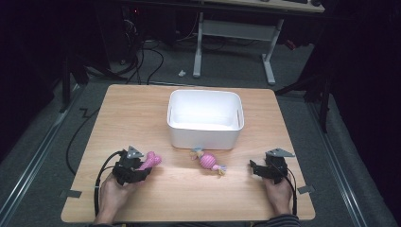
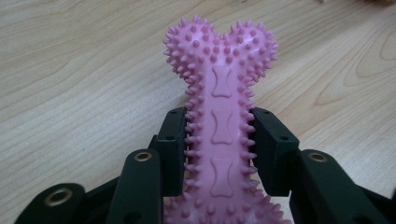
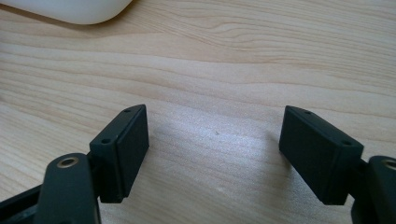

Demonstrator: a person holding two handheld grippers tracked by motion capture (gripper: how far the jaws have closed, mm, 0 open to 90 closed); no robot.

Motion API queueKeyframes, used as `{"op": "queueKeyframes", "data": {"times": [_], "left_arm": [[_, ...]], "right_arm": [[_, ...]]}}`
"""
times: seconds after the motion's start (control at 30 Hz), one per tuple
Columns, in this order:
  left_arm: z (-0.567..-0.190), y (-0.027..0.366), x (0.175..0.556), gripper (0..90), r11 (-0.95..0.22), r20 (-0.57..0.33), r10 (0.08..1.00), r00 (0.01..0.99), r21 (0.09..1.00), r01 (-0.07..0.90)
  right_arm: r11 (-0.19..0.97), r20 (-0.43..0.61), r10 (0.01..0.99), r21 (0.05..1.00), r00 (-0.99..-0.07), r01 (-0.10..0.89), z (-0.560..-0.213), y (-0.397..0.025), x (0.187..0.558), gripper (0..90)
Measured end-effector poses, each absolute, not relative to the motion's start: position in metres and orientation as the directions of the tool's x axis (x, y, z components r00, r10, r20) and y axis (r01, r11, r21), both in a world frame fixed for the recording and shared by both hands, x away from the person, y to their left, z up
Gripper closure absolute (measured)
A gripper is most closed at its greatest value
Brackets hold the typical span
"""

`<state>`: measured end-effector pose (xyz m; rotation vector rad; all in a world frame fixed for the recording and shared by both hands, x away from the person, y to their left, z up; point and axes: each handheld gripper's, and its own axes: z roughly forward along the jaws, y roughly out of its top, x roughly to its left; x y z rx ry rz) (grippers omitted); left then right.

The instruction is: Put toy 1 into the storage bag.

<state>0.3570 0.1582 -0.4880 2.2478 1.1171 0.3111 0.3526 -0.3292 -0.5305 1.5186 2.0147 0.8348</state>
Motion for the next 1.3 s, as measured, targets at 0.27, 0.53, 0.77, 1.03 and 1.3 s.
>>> {"op": "queueKeyframes", "data": {"times": [0.27,0.53,0.77,1.03,1.3], "left_arm": [[-0.479,0.155,0.358,58.8,-0.459,-0.074,0.771,0.632,0.624,0.633],[-0.464,0.156,0.360,59.0,-0.449,-0.076,0.776,0.626,0.630,0.633],[-0.450,0.151,0.361,59.0,-0.460,-0.071,0.764,0.642,0.637,0.618],[-0.428,0.145,0.362,59.0,-0.467,-0.078,0.749,0.658,0.642,0.607],[-0.411,0.137,0.366,59.0,-0.480,-0.090,0.723,0.685,0.647,0.592]], "right_arm": [[0.198,-0.014,0.963,0.715,-0.269,0.670,-0.531,-0.329,0.353,24.2],[0.198,-0.014,0.963,0.715,-0.269,0.670,-0.531,-0.329,0.353,24.2],[0.205,-0.017,0.961,0.715,-0.277,0.668,-0.531,-0.329,0.353,23.9],[0.206,-0.017,0.961,0.715,-0.277,0.668,-0.531,-0.329,0.353,23.7],[0.207,-0.017,0.960,0.715,-0.279,0.668,-0.531,-0.329,0.352,23.7]]}}
